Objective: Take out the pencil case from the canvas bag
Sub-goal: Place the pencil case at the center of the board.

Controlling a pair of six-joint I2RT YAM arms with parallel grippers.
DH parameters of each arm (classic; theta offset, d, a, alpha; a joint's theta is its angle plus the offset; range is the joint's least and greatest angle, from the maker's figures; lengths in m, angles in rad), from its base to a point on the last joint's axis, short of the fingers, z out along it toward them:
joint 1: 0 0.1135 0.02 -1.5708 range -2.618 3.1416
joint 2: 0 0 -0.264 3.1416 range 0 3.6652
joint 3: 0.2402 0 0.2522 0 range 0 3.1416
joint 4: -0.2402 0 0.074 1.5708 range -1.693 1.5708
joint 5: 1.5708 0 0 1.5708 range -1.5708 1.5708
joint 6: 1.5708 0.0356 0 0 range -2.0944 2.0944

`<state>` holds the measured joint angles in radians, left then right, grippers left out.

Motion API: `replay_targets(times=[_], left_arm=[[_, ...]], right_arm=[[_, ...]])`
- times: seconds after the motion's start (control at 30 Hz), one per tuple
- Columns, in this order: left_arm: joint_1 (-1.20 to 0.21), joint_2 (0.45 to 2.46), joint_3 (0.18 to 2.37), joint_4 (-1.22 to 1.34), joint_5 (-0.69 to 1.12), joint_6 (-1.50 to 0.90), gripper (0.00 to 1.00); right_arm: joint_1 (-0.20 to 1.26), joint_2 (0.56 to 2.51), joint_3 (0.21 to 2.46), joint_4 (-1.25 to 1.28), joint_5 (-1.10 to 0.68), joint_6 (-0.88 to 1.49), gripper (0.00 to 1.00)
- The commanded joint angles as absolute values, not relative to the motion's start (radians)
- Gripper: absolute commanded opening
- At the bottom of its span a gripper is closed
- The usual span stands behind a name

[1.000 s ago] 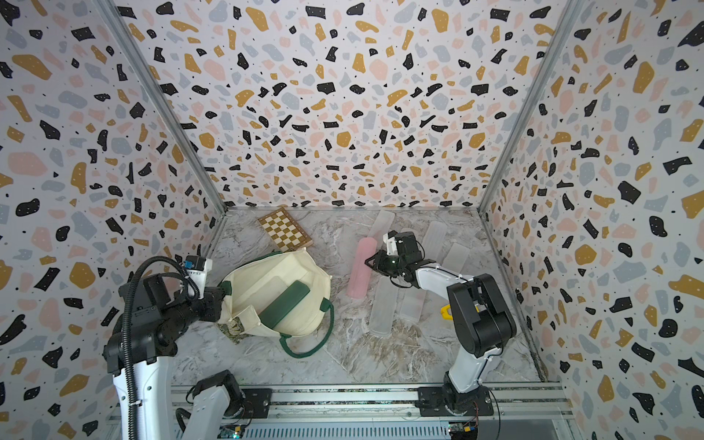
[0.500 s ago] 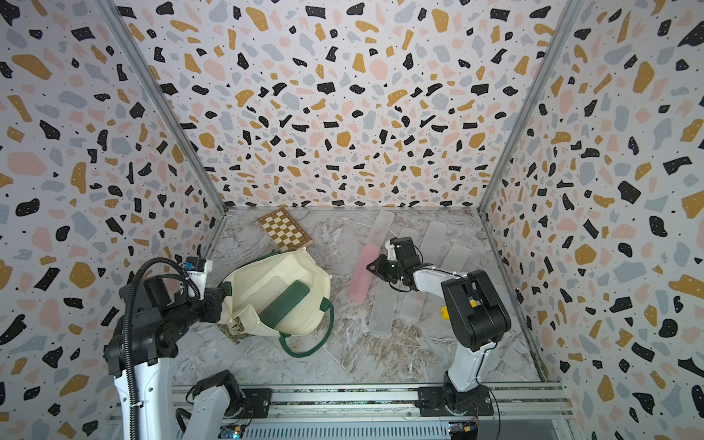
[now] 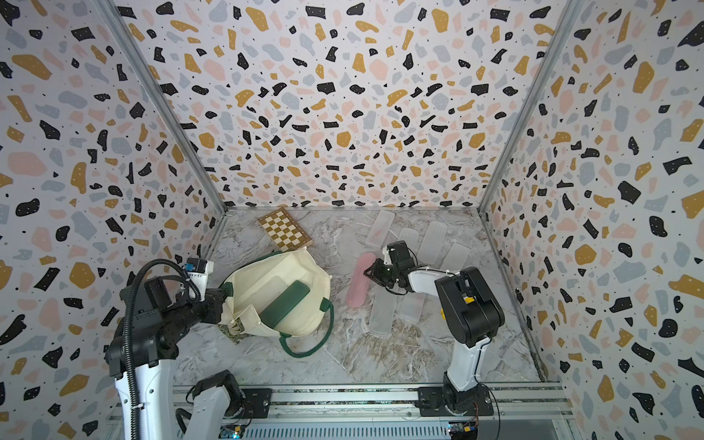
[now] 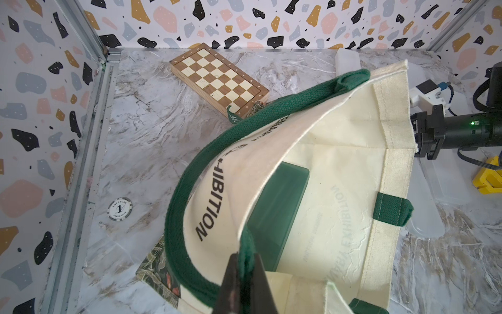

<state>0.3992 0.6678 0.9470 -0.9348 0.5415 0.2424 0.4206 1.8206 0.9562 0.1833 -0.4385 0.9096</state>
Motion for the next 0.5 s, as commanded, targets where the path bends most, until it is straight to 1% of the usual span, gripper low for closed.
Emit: replay_targets(times=[0.0,0.37,0.47], left_arm=[[0.411,0.665,0.941,-0.924,0.55,0.243,0.0],[0.413,0.638,0.926,-0.918,0.557,0.245,0.0],[0.414,0.634,0.93,-0.927,0.556,0.245,0.0]], right_arm=[[0.424,1.81,0.953,0.161,-0.394,0.916,0.33],[0.44,1.755,0.954,0.122,-0.368,0.895,0.64],[0.442,1.724,0.961,0.094,-0.368,0.892,0.71]])
